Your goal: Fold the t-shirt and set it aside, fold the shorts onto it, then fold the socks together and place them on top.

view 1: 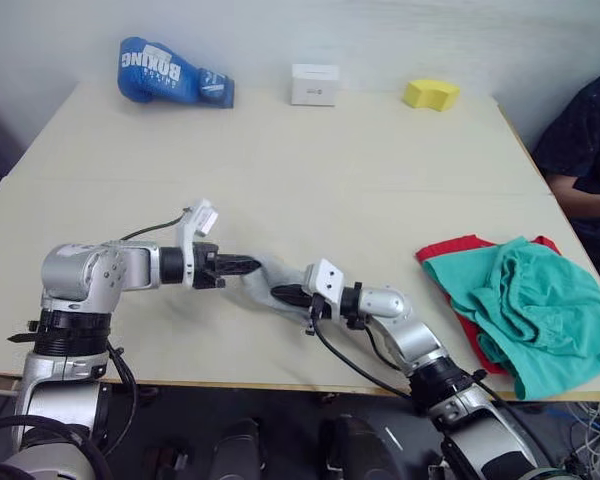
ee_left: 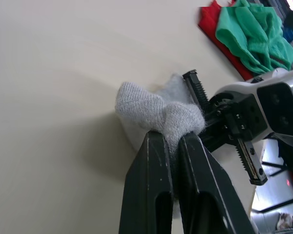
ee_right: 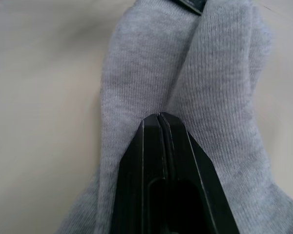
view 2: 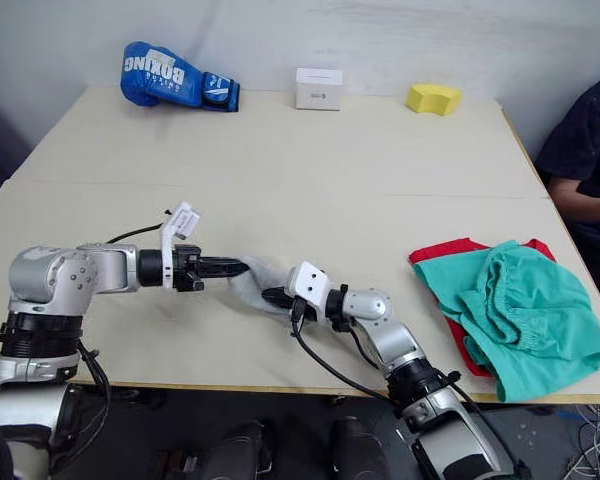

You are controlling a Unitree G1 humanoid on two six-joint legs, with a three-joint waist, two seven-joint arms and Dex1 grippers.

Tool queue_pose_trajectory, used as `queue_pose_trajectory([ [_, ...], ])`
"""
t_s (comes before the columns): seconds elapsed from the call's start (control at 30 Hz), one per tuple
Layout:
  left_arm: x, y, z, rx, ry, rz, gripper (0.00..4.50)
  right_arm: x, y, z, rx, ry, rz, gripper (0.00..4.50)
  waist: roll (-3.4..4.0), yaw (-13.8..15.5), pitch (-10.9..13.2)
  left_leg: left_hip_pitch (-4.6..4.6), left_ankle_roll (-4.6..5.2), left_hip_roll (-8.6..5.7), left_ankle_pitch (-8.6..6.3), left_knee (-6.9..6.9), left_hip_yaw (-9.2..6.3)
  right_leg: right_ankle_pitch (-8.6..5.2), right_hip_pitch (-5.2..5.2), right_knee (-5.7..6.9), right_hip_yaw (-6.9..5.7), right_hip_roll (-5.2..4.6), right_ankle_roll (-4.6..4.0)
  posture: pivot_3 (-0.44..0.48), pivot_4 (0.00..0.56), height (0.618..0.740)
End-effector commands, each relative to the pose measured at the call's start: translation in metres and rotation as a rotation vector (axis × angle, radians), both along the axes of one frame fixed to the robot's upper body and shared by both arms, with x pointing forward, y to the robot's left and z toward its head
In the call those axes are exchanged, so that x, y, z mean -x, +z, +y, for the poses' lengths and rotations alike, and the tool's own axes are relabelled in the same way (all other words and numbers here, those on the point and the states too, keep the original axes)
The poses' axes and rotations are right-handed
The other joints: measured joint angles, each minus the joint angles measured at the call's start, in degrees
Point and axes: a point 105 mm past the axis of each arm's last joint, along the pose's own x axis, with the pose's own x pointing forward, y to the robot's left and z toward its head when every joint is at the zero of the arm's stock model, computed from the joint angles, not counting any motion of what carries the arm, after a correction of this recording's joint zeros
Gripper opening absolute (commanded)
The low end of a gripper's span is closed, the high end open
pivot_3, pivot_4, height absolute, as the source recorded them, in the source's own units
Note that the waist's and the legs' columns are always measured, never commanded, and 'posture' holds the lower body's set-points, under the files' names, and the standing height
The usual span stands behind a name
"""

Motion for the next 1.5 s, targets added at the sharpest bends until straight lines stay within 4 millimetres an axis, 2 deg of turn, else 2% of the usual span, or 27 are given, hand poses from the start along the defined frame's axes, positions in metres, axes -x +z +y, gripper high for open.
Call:
queue_pose_trajectory([
  [0.03,0.005,0.017,-0.017,-0.006,-0.097,-0.072,0.03,0.004,-0.028,-0.014,0.062,-0.043,0.092,0.00,0.00,0.09,0.00,0.00,0.00,0.00,0.00,0.00,0.00,0.00,0.00,0.00,0.00,0.00,0.00,0.000,0.150,0.740],
  [0.2,0.012,0.025,-0.052,0.039,-0.239,-0.093,0.03,0.000,-0.028,-0.018,0.058,-0.105,0.080,0.00,-0.01,0.26,-0.01,0.00,0.01,-0.03,0.00,0.01,-0.02,0.00,0.06,-0.06,-0.01,-0.02,0.00,0.000,0.150,0.740],
  [0.33,0.008,0.012,-0.071,0.033,-0.280,-0.086,0.03,0.000,-0.032,-0.021,0.062,-0.143,0.079,0.00,-0.02,0.14,-0.01,0.02,0.07,-0.07,0.04,0.01,-0.03,0.01,0.11,-0.08,-0.01,-0.02,0.02,0.000,0.150,0.740],
  [0.47,0.010,-0.002,-0.081,0.027,-0.341,-0.069,0.03,0.005,-0.030,-0.022,0.049,-0.161,0.088,0.00,-0.01,0.12,-0.01,0.04,0.22,-0.05,0.14,0.01,-0.04,0.01,0.11,-0.07,-0.01,0.00,0.02,0.000,0.150,0.740],
  [0.57,0.004,-0.014,-0.088,0.028,-0.328,-0.073,0.03,0.014,-0.032,-0.021,0.047,-0.162,0.098,0.00,-0.02,0.39,-0.02,0.05,0.22,-0.06,0.13,0.02,-0.10,0.01,0.19,-0.15,-0.06,-0.02,0.02,0.000,0.150,0.740],
  [0.67,0.003,-0.025,-0.094,0.022,-0.365,-0.114,0.03,0.022,-0.026,-0.020,0.013,-0.177,0.120,0.00,-0.03,0.38,-0.04,0.08,0.18,-0.08,0.05,0.02,-0.12,0.02,0.27,-0.23,-0.08,-0.05,0.03,0.000,0.150,0.740],
  [0.77,0.003,-0.035,-0.094,0.002,-0.386,-0.130,0.03,0.032,-0.022,-0.027,0.012,-0.181,0.151,0.00,-0.02,0.30,-0.04,0.07,0.15,-0.06,-0.01,0.00,-0.13,0.01,0.28,-0.28,-0.08,-0.04,0.03,0.000,0.150,0.740],
  [0.83,0.007,-0.040,-0.095,-0.011,-0.422,-0.155,0.03,0.039,-0.019,-0.038,0.018,-0.196,0.170,0.00,-0.02,0.27,-0.04,0.06,0.25,-0.06,0.02,0.00,-0.13,0.01,0.26,-0.29,-0.08,-0.04,0.03,0.000,0.150,0.740],
  [0.97,0.009,-0.038,-0.097,0.020,-0.460,-0.218,1.06,0.052,-0.008,-0.063,0.011,-0.216,0.183,0.00,0.02,0.33,-0.03,0.04,0.46,-0.03,-0.12,-0.01,-0.15,0.01,0.27,-0.33,-0.09,-0.04,0.03,0.000,0.150,0.740],
  [1.2,0.011,-0.039,-0.089,0.026,-0.517,-0.305,3.27,0.058,0.003,-0.106,0.004,-0.304,0.186,0.00,0.06,0.32,0.00,-0.02,0.68,-0.03,-0.14,-0.01,-0.16,0.01,0.23,-0.37,-0.11,-0.04,0.02,0.000,0.150,0.740],
  [1.33,0.020,-0.022,-0.088,0.136,-0.578,-0.376,4.48,0.056,0.008,-0.125,0.003,-0.350,0.180,0.00,0.11,0.23,0.03,-0.03,0.75,0.00,-0.13,-0.01,-0.16,0.01,0.21,-0.37,-0.14,-0.01,0.02,0.000,0.150,0.740],
  [1.37,0.020,-0.016,-0.087,0.164,-0.580,-0.410,4.48,0.056,0.010,-0.128,0.001,-0.354,0.173,0.00,0.12,0.28,0.04,-0.05,0.76,0.01,-0.13,-0.01,-0.16,0.01,0.20,-0.37,-0.14,-0.01,0.02,0.000,0.150,0.740],
  [1.43,0.018,0.009,-0.080,0.274,-0.554,-0.503,4.48,0.053,0.027,-0.132,-0.049,-0.355,0.139,0.00,0.12,0.30,0.06,-0.12,0.79,0.01,-0.11,-0.01,-0.17,0.01,0.16,-0.38,-0.17,-0.02,0.02,0.000,0.150,0.740],
  [1.5,0.018,0.022,-0.072,0.322,-0.526,-0.505,4.07,0.051,0.040,-0.131,-0.087,-0.344,0.115,0.00,0.13,0.23,0.08,-0.17,0.82,0.01,-0.09,0.00,-0.16,0.01,0.11,-0.36,-0.17,-0.02,0.03,0.000,0.150,0.740],
])
